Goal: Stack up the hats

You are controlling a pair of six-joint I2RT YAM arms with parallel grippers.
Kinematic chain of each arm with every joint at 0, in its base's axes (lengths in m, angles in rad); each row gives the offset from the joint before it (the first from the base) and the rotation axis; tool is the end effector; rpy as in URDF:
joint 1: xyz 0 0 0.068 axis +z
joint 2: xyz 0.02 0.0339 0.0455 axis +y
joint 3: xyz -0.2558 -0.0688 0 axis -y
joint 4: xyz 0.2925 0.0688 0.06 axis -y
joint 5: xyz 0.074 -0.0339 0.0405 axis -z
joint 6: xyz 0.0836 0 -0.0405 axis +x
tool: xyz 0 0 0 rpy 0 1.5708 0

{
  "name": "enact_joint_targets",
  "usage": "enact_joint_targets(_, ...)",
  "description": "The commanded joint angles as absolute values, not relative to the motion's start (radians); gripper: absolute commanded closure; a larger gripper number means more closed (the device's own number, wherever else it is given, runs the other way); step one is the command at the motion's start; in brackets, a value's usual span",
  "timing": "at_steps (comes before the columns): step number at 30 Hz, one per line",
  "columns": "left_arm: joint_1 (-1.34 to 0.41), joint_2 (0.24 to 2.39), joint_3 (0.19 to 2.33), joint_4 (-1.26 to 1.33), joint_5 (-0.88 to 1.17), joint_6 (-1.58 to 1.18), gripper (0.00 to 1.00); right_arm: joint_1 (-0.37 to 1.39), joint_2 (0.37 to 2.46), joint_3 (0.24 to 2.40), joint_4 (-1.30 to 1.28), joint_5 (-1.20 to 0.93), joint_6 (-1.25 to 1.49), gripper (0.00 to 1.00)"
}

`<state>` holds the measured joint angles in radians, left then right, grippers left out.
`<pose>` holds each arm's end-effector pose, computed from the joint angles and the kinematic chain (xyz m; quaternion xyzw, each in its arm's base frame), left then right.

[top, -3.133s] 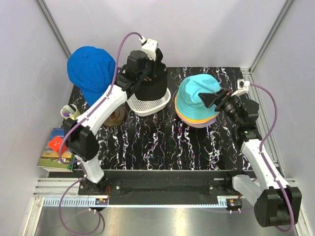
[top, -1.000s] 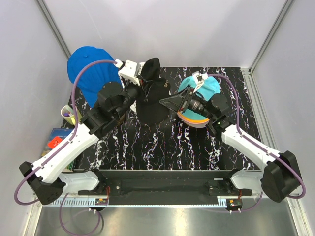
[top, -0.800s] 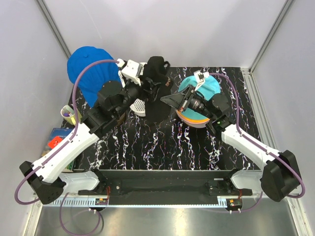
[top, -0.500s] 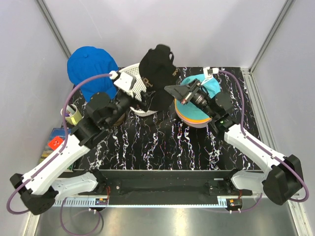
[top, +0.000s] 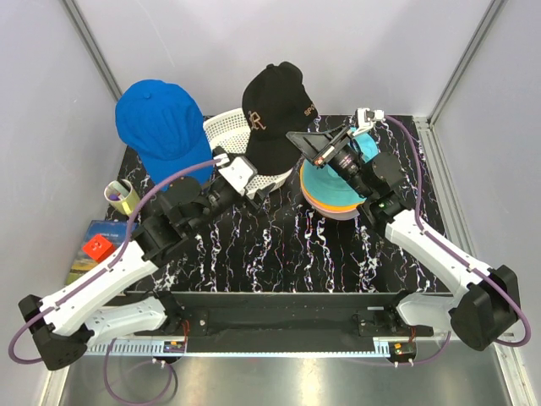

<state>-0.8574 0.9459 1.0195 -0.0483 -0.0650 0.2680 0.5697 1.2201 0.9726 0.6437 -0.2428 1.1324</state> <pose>0.2103 -0.2346 0.4063 0.3525 0.6026 -0.1861 0.6914 0.3037 0.2184 0.4001 0.0559 0.5564 0.6656 0.4942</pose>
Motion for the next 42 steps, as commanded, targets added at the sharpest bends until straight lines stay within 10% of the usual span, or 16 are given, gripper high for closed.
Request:
enact_joint_targets(1,-0.868,0.956,1.003,0.074,-0.083,0.344,0.09,0.577,1.200,1.031,0.698,-0.215,1.193,1.00)
enact_joint_targets(16,-1.058,1.025,0.933,0.367,-0.371,0.670,0.48,0.577,1.207,1.008,0.698,-0.235,1.312,1.00)
enact_joint_targets(24,-1.080,1.049,0.986,0.385,-0.368,0.698,1.00,0.577,1.201,0.950,0.703,-0.219,1.315,0.99)
enact_joint_targets(28,-1.080,1.069,1.072,0.338,-0.408,0.670,1.00,0.575,1.181,0.897,0.738,-0.183,1.286,0.79)
enact_joint_targets(33,-1.078,1.159,1.276,0.167,-0.521,0.690,1.00,0.575,1.128,0.832,0.776,-0.153,1.217,0.14)
enact_joint_targets(42,-0.988,1.285,1.620,-0.055,-0.820,0.819,1.00,0.575,0.869,0.597,0.773,-0.049,1.094,0.07)
